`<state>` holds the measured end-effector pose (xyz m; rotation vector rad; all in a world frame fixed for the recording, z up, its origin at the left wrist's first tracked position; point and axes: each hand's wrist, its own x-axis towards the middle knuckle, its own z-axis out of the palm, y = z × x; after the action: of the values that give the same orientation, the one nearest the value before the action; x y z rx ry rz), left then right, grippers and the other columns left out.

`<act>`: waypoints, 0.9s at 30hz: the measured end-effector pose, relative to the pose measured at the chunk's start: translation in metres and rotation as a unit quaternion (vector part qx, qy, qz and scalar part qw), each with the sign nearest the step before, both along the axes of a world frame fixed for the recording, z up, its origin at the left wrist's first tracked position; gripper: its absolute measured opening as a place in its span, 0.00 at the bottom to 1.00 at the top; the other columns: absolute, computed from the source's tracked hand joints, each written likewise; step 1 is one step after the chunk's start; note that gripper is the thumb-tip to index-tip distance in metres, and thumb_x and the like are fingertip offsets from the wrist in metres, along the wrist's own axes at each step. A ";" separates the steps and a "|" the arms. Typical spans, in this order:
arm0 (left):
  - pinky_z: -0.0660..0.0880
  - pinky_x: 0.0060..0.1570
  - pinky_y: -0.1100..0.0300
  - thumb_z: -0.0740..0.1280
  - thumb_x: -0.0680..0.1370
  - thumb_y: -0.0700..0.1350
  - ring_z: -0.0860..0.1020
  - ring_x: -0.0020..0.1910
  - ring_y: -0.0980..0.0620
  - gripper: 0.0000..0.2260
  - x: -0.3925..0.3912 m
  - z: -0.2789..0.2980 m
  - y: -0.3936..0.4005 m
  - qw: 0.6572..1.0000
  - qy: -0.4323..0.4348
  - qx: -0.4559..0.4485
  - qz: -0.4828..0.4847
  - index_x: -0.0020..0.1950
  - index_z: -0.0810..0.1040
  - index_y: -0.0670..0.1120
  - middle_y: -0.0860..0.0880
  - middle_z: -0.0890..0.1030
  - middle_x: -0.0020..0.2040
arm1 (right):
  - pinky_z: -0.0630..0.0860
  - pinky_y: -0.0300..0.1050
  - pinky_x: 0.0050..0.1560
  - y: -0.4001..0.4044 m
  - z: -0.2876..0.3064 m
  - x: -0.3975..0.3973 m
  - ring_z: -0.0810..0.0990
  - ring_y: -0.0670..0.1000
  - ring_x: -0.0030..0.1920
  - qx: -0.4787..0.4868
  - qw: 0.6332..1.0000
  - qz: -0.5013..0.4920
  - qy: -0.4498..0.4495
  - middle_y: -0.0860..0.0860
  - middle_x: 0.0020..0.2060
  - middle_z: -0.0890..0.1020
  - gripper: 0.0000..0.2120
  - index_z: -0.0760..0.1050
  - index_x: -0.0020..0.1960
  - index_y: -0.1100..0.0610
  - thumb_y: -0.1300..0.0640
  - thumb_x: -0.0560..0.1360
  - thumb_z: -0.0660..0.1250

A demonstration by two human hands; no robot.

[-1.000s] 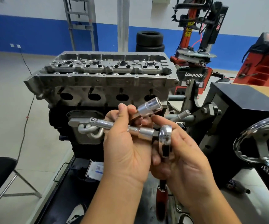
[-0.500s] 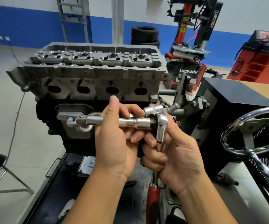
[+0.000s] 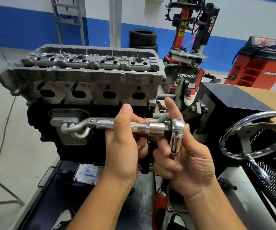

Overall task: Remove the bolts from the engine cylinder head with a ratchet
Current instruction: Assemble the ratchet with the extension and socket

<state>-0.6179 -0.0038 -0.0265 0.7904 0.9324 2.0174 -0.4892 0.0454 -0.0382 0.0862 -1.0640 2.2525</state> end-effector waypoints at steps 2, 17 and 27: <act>0.63 0.23 0.64 0.63 0.71 0.70 0.68 0.24 0.56 0.23 0.002 -0.005 -0.001 0.998 0.017 -0.053 0.017 0.31 0.75 0.51 0.49 0.74 0.30 | 0.59 0.36 0.26 0.003 0.002 0.003 0.61 0.46 0.24 0.015 1.000 -0.011 -0.012 0.55 0.38 0.82 0.25 0.70 0.76 0.42 0.48 0.80 0.70; 0.74 0.36 0.72 0.61 0.82 0.58 0.81 0.33 0.62 0.20 -0.010 0.007 -0.021 0.985 0.137 0.044 -0.096 0.36 0.83 0.51 0.55 0.81 0.32 | 0.64 0.37 0.26 -0.004 0.006 -0.007 0.64 0.45 0.26 -0.054 0.995 0.079 0.024 0.55 0.40 0.82 0.14 0.76 0.70 0.46 0.49 0.84 0.66; 0.76 0.36 0.69 0.66 0.80 0.63 0.82 0.34 0.58 0.20 -0.026 0.003 -0.029 0.977 0.161 -0.036 -0.138 0.48 0.88 0.49 0.50 0.82 0.33 | 0.60 0.33 0.25 -0.006 0.013 -0.025 0.61 0.45 0.17 -0.017 0.995 -0.020 -0.095 0.53 0.24 0.72 0.22 0.82 0.50 0.57 0.37 0.73 0.75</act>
<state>-0.6439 -0.0323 -0.0235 1.1624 1.0058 1.6340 -0.5139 0.0395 -0.0249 -0.1653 -1.1150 2.2760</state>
